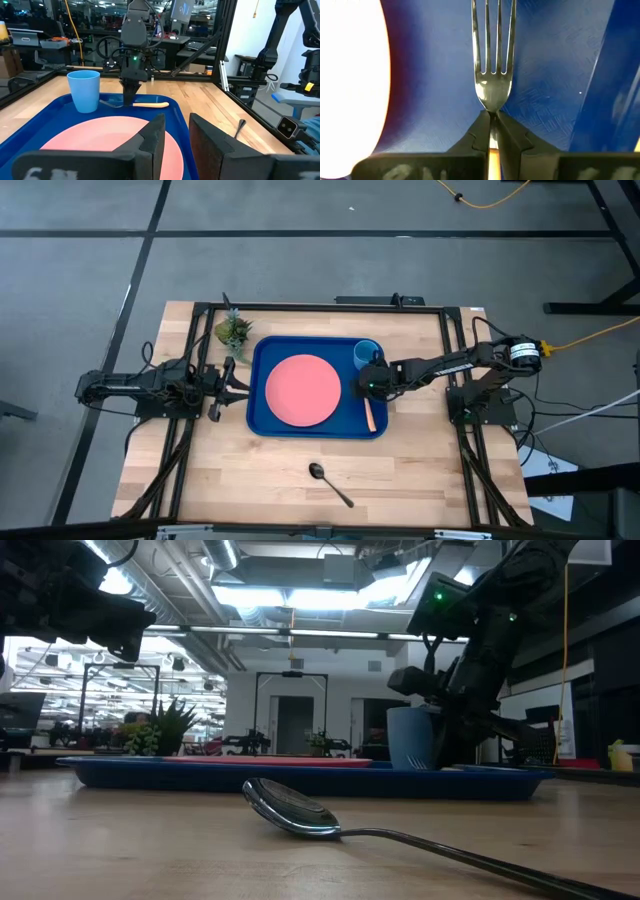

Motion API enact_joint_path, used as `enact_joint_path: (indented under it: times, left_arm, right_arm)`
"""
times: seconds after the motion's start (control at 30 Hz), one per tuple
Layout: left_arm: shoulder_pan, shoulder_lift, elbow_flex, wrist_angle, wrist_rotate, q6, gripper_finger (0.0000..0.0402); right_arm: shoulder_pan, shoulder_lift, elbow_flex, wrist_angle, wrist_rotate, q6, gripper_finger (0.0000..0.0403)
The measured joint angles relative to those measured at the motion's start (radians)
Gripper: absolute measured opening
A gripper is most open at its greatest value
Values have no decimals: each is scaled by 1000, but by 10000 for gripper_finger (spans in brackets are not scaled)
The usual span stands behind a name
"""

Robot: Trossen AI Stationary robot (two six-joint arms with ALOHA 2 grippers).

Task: Pick and place plate/cup/fork/spoon on tray
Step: Put the brown fork on the right side of the pink plate on the blue tray

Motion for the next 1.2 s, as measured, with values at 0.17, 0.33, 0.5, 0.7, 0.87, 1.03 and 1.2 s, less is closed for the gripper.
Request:
enact_joint_path:
  times: [0.17,0.33,0.5,0.7,0.87,1.03,1.2]
  left_arm:
    - [0,0,0,0,0,0,80]
    - [0,0,0,0,0,0,80]
    - [0,0,0,0,0,0,80]
    - [0,0,0,0,0,0,80]
    - [0,0,0,0,0,0,80]
    - [0,0,0,0,0,0,80]
    - [0,0,0,0,0,0,80]
  right_arm:
    - [-1,-1,0,-5,18,30,21]
    - [-1,-1,0,-8,13,48,22]
    - [0,-1,0,-8,12,47,24]
    - [0,-1,0,-10,11,44,25]
    - [0,-2,0,-23,4,45,25]
    - [4,-26,0,-28,-7,45,34]
    - [17,-42,0,-42,14,53,43]
